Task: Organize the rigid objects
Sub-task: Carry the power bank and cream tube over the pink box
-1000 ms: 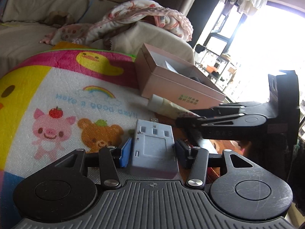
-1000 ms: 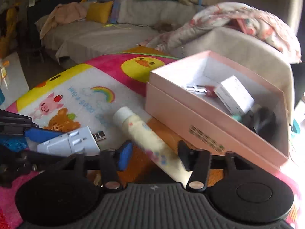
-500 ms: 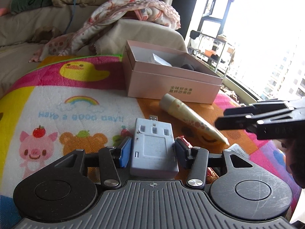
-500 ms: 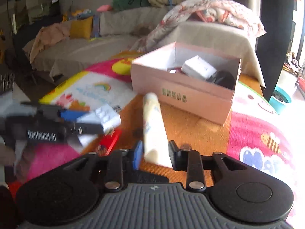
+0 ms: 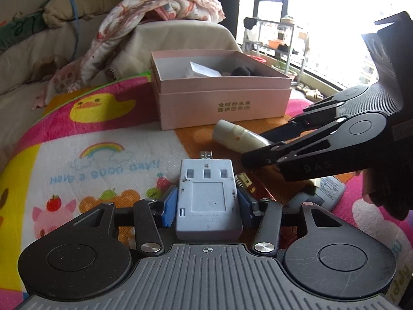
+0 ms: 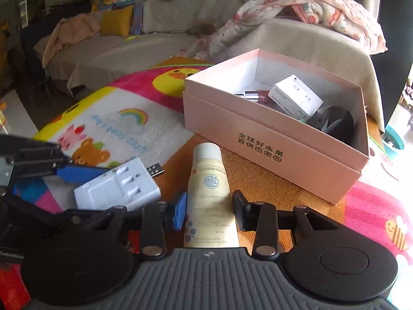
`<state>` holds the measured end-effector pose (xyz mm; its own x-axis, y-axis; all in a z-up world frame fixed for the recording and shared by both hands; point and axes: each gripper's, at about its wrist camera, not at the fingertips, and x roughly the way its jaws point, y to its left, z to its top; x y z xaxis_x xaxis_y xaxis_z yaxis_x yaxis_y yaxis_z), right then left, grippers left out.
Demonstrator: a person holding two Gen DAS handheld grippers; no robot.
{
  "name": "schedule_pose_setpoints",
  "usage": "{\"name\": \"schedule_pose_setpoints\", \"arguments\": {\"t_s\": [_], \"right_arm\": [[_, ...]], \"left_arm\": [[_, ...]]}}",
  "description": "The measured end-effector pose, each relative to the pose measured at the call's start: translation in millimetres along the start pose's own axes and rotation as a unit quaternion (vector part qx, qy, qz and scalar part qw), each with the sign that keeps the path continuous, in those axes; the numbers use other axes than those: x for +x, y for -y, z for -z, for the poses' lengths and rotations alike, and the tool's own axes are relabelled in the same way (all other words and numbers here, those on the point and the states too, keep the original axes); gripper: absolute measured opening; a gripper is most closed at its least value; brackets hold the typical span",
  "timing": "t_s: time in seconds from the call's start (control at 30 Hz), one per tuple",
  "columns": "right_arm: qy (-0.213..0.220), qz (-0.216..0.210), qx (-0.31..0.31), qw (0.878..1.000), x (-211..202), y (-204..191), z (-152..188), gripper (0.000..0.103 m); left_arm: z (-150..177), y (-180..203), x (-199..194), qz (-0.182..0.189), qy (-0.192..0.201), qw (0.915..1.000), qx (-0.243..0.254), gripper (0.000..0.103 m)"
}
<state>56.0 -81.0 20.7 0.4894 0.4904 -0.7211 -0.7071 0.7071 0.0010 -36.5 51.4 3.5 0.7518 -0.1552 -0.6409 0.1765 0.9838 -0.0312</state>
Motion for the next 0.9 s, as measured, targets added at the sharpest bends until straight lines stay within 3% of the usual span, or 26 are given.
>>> {"name": "schedule_pose_setpoints", "arguments": {"t_s": [0.27, 0.43, 0.57, 0.7, 0.77, 0.83, 0.9], "right_arm": [[0.003, 0.018, 0.034, 0.999, -48.2, 17.5, 37.3, 0.037], [0.049, 0.019, 0.067, 0.996, -93.9, 34.2, 39.3, 0.007], [0.088, 0.031, 0.083, 0.992, -113.9, 45.4, 31.7, 0.007], [0.076, 0.044, 0.084, 0.993, -105.1, 47.7, 40.7, 0.010], [0.062, 0.058, 0.074, 0.994, -96.4, 45.1, 49.6, 0.018], [0.051, 0.066, 0.067, 0.994, -87.3, 44.2, 56.4, 0.035], [0.042, 0.062, 0.070, 0.995, -77.9, 45.9, 59.7, 0.039]], "left_arm": [[8.6, 4.6, -16.6, 0.022, 0.005, 0.9996, 0.017, 0.053], [-20.2, 4.7, -42.1, 0.029, 0.053, 0.9978, 0.027, 0.053], [-46.2, 9.3, -53.7, 0.017, 0.084, 0.9954, 0.042, 0.053], [-39.0, 11.0, -43.1, 0.016, 0.060, 0.9975, 0.034, 0.053], [-29.5, 5.1, -31.8, 0.018, 0.035, 0.9992, 0.011, 0.053], [-20.5, -2.9, -19.5, 0.015, 0.011, 0.9997, -0.016, 0.053], [-15.9, -8.2, -9.0, 0.010, -0.006, 0.9994, -0.033, 0.053]]}}
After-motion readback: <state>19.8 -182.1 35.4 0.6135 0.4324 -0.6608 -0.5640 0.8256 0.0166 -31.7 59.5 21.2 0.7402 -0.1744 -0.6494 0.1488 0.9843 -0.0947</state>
